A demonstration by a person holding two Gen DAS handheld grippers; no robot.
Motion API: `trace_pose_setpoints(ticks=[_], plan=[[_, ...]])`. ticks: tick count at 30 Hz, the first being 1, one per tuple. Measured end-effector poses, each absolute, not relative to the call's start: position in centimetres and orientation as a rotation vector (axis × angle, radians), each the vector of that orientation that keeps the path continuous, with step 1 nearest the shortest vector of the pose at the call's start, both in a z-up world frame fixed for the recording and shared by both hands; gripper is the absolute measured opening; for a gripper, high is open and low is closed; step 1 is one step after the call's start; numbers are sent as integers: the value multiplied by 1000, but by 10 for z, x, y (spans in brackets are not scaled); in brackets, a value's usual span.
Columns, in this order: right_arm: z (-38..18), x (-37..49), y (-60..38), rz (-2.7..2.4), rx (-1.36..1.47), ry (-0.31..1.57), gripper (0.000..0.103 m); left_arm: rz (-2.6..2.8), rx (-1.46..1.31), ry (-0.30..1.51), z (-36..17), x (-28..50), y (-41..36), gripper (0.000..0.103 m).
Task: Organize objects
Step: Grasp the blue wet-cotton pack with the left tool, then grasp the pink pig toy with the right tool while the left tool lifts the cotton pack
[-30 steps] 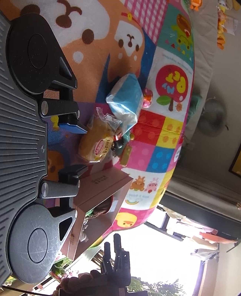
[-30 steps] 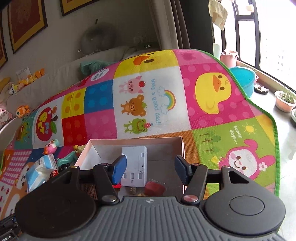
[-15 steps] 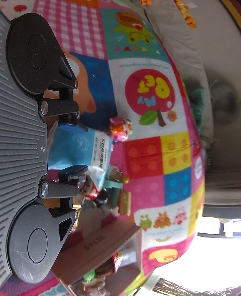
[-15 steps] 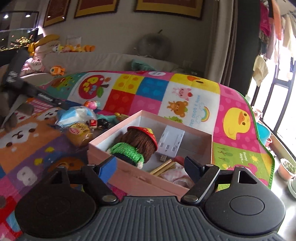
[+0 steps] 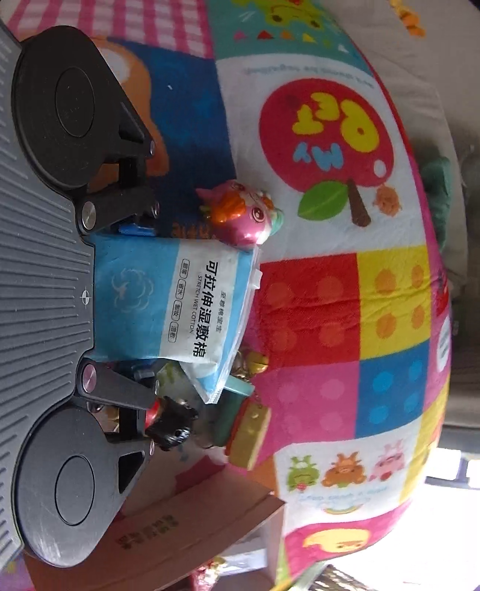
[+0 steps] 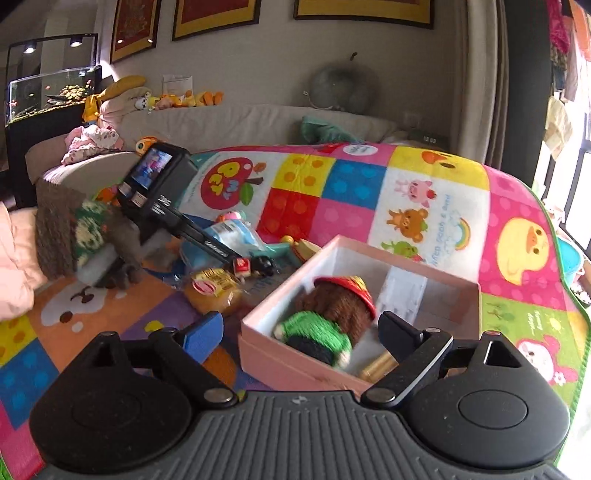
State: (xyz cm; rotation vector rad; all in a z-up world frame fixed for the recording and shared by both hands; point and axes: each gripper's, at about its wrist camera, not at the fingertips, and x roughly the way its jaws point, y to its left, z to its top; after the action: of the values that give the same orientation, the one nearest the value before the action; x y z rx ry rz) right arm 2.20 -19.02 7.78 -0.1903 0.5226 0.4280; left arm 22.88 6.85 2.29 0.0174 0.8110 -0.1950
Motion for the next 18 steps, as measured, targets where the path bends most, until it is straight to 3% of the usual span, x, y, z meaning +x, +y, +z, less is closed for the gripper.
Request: trace_pose_setpoints(ticks=[9,18], plan=[[106,136,-124,478,-52,694,92,-233,-268,608,43,83,152,56],[43,257,32,413,-162,823,91,-175,-453,512,13,19,186,56]])
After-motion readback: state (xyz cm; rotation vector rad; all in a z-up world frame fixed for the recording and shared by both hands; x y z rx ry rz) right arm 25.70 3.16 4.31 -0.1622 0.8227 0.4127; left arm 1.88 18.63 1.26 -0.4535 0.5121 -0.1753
